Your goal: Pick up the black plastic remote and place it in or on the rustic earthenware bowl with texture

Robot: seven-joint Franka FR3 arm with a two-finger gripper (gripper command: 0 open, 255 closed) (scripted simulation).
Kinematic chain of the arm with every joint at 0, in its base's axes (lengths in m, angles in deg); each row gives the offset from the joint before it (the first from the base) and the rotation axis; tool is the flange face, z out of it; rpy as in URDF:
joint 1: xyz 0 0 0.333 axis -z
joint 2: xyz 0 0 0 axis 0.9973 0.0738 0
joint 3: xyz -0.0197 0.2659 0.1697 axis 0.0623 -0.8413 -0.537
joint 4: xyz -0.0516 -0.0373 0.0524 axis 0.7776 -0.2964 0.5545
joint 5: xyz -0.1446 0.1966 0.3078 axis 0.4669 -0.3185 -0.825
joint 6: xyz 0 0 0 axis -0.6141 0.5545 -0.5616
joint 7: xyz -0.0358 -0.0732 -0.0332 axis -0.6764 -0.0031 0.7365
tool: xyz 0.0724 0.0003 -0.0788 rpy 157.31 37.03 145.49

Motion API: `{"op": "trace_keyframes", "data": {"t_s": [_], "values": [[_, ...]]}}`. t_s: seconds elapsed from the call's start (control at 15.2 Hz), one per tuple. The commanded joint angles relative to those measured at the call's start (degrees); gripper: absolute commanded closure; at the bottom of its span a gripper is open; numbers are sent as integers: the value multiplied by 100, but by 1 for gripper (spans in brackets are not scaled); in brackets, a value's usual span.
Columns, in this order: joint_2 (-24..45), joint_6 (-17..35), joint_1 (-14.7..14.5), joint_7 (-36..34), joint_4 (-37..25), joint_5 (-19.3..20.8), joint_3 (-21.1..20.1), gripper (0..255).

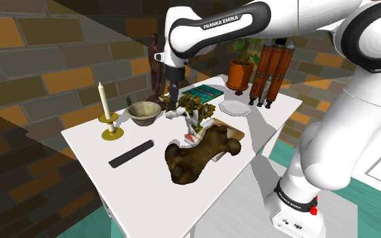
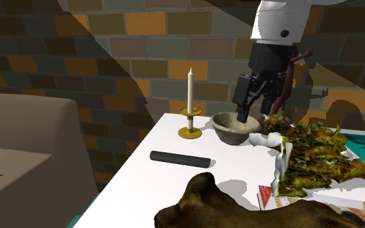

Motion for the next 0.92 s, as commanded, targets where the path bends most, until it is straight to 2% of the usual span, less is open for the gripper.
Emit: {"op": "trace_keyframes", "data": {"t_s": [0.0, 0.86], "values": [[374, 79, -91, 288, -227, 15, -75, 0], [2589, 347, -683, 1794, -1736, 457, -679, 0]]}}
